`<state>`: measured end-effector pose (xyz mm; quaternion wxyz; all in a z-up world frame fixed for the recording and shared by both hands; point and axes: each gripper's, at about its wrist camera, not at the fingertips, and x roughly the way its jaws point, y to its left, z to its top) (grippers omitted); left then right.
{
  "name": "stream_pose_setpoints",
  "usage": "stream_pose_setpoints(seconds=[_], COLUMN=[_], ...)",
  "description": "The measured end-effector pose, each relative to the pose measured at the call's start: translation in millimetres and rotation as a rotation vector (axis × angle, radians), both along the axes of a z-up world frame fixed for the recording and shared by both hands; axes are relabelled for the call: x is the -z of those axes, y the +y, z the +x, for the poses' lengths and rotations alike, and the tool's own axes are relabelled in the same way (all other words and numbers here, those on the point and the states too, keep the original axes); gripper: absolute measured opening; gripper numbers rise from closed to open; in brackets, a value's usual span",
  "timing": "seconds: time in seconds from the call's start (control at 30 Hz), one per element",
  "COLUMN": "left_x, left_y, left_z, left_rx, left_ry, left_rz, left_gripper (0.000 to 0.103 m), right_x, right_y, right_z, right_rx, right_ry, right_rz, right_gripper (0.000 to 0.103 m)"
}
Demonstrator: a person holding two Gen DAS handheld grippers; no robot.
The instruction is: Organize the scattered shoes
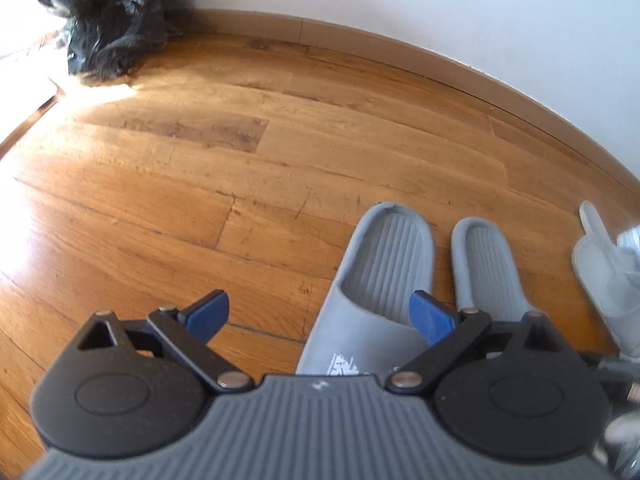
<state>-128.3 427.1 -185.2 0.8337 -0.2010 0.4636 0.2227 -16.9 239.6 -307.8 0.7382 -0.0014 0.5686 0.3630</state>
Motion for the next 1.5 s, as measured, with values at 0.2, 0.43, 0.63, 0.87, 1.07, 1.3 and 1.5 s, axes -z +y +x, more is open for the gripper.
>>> stream_pose_setpoints(seconds=[0.2, 0.43, 0.63, 0.87, 1.07, 1.3, 1.5], left_x=[-5.7, -18.3, -54.3, -47.3, 0.9, 45.1, 31.5], left_y=[1.7, -7.5, -74.0, -279.3, -373.3, -420.4, -401.0], left_z=[-0.3, 11.8, 64.9, 154.0, 201.5, 238.4, 219.7], left_rx=[0.008, 0.07, 0.355, 0.84, 0.91, 0.937, 1.06], left_ry=[-0.016, -0.053, -0.16, -0.219, -0.161, -0.06, -0.051], left_rz=[0.002, 0.012, 0.05, 0.071, 0.11, 0.135, 0.186], left_gripper=[0.098, 0.098, 0.101, 0.101, 0.101, 0.101, 0.073], right_x=[-0.3, -5.2, -74.0, -145.2, -156.3, -145.4, -137.2], right_y=[24.4, 23.6, -78.9, -287.0, -397.3, -418.8, -426.2], right_z=[-27.4, -14.5, -8.5, 34.2, 50.2, 52.4, 61.4], right_rx=[-0.015, -0.009, -0.228, -0.131, 0.188, 0.195, 0.198], right_ry=[-0.004, 0.135, -0.018, -0.097, -0.064, -0.026, -0.008], right_rz=[-0.006, 0.053, -0.091, -0.391, -0.236, -0.199, -0.184], right_gripper=[0.101, 0.103, 0.103, 0.103, 0.103, 0.103, 0.103])
